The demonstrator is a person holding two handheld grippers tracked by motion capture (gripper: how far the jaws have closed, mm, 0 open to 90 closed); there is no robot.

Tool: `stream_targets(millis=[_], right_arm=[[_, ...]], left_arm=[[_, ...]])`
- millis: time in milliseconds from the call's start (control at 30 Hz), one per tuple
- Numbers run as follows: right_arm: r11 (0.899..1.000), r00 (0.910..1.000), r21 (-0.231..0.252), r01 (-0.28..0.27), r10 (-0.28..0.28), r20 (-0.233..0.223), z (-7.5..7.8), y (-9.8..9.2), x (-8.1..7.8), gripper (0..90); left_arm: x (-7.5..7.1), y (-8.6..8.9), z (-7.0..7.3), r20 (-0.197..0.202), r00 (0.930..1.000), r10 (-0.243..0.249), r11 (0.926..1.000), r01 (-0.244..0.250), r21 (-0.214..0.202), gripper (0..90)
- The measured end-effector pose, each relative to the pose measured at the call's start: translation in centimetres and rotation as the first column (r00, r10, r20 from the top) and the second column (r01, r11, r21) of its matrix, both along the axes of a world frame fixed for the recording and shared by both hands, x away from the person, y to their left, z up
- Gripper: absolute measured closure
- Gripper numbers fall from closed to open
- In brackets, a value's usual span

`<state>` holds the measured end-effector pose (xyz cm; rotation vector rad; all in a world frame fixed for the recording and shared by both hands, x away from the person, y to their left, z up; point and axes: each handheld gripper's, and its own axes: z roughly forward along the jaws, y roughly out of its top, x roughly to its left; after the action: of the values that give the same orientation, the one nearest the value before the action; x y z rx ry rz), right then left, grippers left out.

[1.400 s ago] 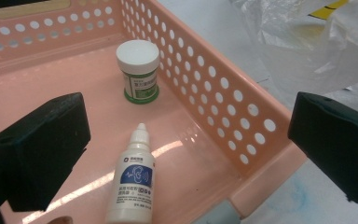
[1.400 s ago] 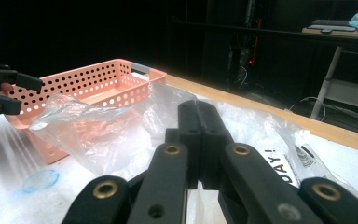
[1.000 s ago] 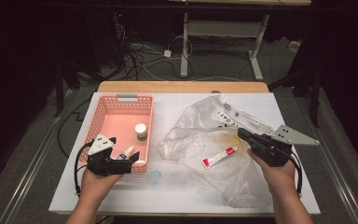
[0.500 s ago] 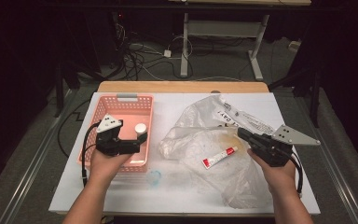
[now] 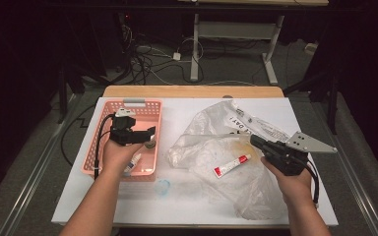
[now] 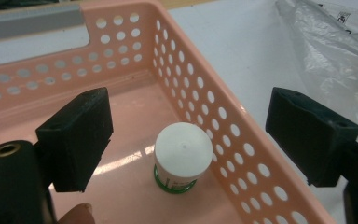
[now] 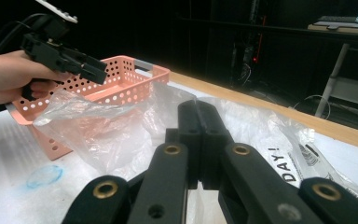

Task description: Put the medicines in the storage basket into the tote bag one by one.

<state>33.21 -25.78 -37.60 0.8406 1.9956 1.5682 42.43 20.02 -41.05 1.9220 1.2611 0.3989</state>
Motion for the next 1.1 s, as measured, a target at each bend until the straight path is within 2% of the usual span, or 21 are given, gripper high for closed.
stream_targets(millis=[267,500,800,1100], right_arm=[[1.0,1.0,-0.001,0.0,0.0,0.0,0.0,0.0,0.0,90.0],[1.0,1.0,0.0,0.002,-0.002,-0.007,-0.1,0.0,0.0,90.0],[1.0,1.0,-0.002,0.0,0.0,-0.003,-0.1,0.1,0.1,90.0],[1.0,1.0,0.0,0.0,0.0,-0.005,-0.1,0.0,0.1,90.0]], left_arm=[[1.0,-0.1,-0.5,-0.064,0.9978,-0.012,0.9986,0.015,0.051,15.7],[1.7,0.1,-1.0,-0.132,0.9911,-0.016,0.9968,0.026,0.076,16.9],[2.2,-0.1,-1.5,-0.183,0.9821,-0.044,0.9946,0.06,0.084,20.3],[2.6,-0.8,-1.7,-0.208,0.9764,-0.06,0.9908,0.084,0.107,27.0]])
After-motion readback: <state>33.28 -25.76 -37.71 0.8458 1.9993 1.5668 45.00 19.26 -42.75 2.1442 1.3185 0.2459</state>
